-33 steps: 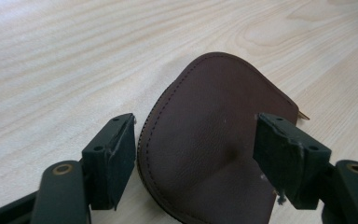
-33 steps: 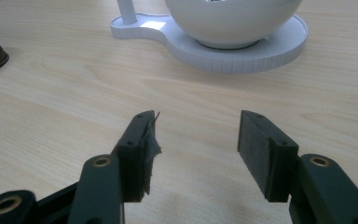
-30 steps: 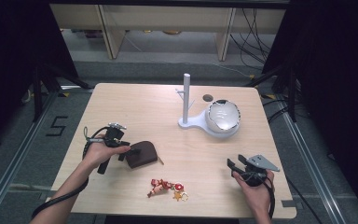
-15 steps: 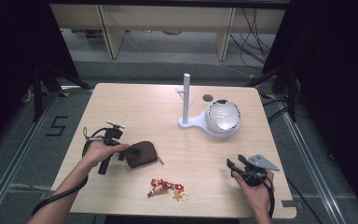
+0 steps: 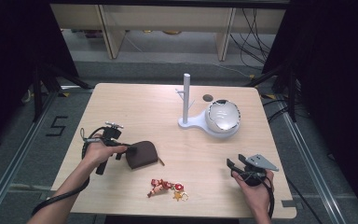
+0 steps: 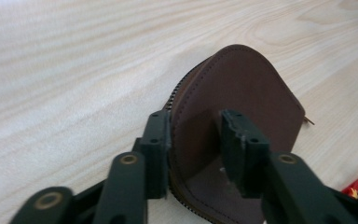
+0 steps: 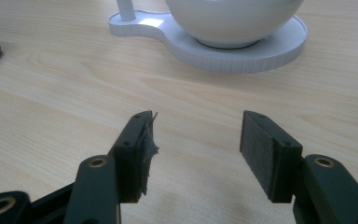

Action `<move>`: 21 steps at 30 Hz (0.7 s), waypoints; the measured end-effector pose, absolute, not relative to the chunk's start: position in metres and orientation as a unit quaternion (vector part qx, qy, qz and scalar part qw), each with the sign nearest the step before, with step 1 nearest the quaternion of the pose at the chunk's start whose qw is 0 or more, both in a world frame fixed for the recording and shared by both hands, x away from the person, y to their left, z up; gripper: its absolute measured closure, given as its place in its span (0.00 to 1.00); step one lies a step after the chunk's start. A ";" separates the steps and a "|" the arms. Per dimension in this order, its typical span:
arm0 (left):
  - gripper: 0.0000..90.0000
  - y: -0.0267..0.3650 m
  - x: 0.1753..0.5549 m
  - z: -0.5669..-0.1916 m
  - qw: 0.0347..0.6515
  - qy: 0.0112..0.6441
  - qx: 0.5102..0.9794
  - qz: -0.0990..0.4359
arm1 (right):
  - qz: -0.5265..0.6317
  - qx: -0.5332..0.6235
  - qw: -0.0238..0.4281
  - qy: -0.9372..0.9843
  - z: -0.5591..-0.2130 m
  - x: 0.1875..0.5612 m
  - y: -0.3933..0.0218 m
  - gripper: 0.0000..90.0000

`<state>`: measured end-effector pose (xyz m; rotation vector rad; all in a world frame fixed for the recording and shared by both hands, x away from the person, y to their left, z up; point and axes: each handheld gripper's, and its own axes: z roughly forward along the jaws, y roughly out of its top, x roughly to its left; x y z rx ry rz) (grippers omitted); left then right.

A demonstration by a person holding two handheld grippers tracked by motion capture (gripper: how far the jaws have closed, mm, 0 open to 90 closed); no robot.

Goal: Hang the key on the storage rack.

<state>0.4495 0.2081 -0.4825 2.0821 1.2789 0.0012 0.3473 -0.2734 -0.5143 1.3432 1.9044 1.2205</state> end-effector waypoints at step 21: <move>0.94 0.190 0.407 -0.443 0.433 0.397 0.807 0.058 | 0.442 0.501 0.253 0.699 -0.514 0.346 -0.269 0.50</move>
